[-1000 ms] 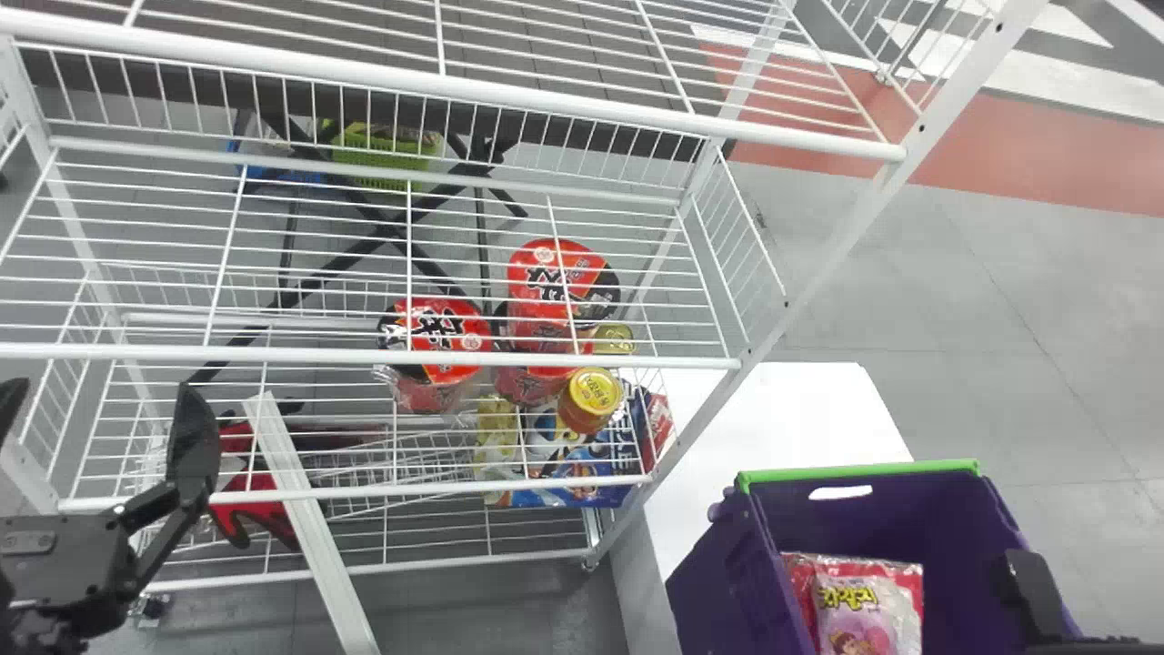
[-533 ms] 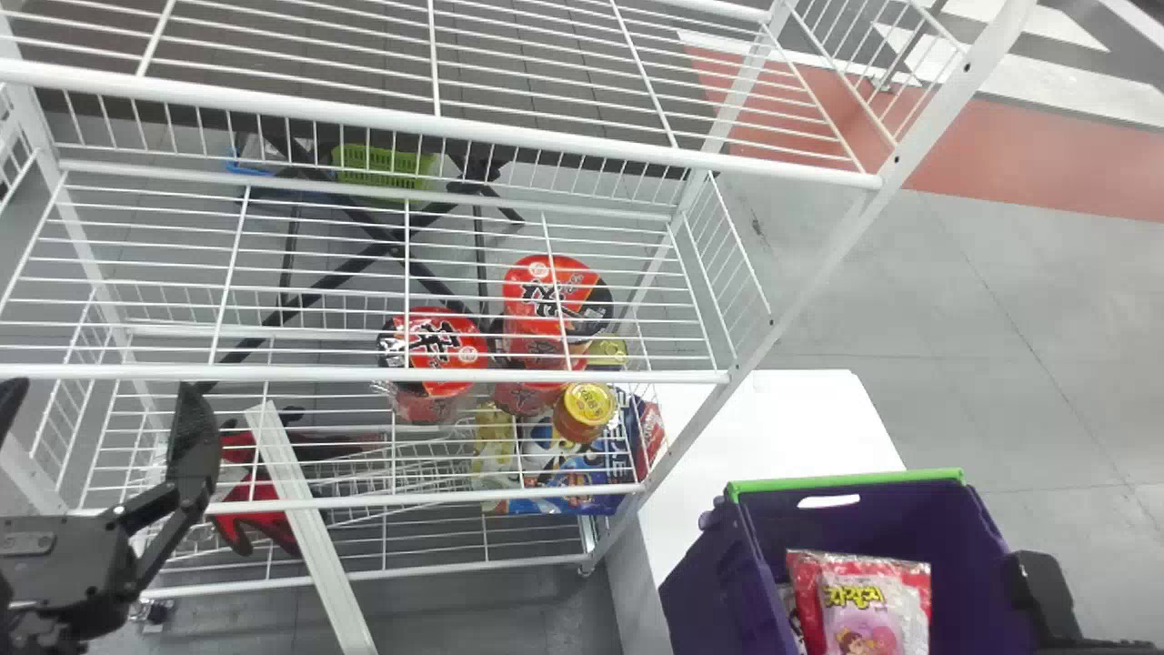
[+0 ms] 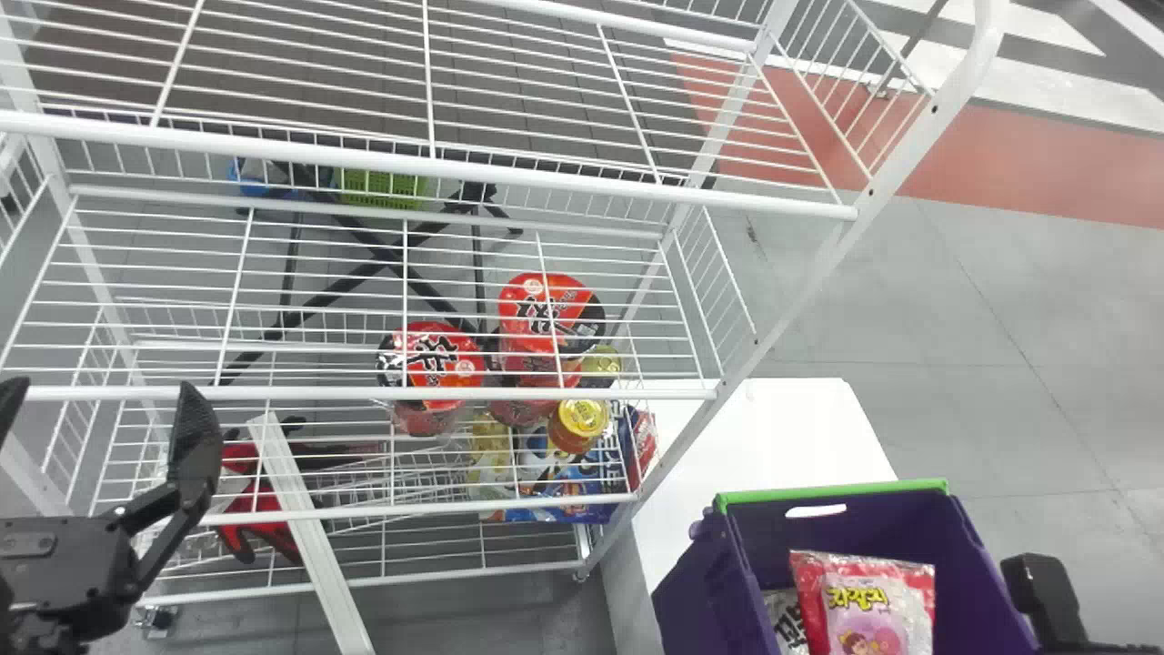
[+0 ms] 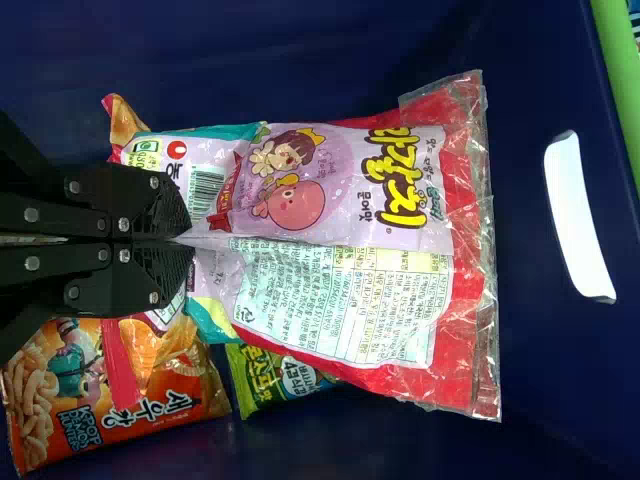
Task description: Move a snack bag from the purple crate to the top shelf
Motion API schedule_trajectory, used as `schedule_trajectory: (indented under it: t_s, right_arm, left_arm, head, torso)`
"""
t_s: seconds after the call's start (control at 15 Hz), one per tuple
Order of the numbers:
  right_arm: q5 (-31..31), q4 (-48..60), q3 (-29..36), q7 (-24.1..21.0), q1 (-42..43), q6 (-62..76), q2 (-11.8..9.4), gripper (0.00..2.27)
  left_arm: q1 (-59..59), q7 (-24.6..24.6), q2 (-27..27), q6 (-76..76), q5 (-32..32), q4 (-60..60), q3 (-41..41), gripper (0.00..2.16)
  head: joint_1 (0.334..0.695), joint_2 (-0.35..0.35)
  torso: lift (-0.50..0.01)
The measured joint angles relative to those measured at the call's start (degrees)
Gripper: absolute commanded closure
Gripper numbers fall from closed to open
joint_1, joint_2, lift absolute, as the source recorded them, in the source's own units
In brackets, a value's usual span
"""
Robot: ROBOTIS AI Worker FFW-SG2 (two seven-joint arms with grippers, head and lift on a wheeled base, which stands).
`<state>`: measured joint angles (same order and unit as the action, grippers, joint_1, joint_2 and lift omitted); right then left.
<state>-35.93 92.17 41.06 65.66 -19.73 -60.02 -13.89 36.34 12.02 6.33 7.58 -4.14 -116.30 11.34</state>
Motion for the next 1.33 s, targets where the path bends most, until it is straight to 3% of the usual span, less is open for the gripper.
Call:
schedule_trajectory:
  t_s: [1.33]
  right_arm:
    - [-0.23, 4.22, -0.21, 0.66, -0.28, -1.75, 1.17, 1.30]
  left_arm:
    - [-1.09, 0.32, -0.10, -0.56, -0.51, 0.30, 0.00, 0.12]
  head:
    - [0.695, -0.350]
  torso:
    - [-0.189]
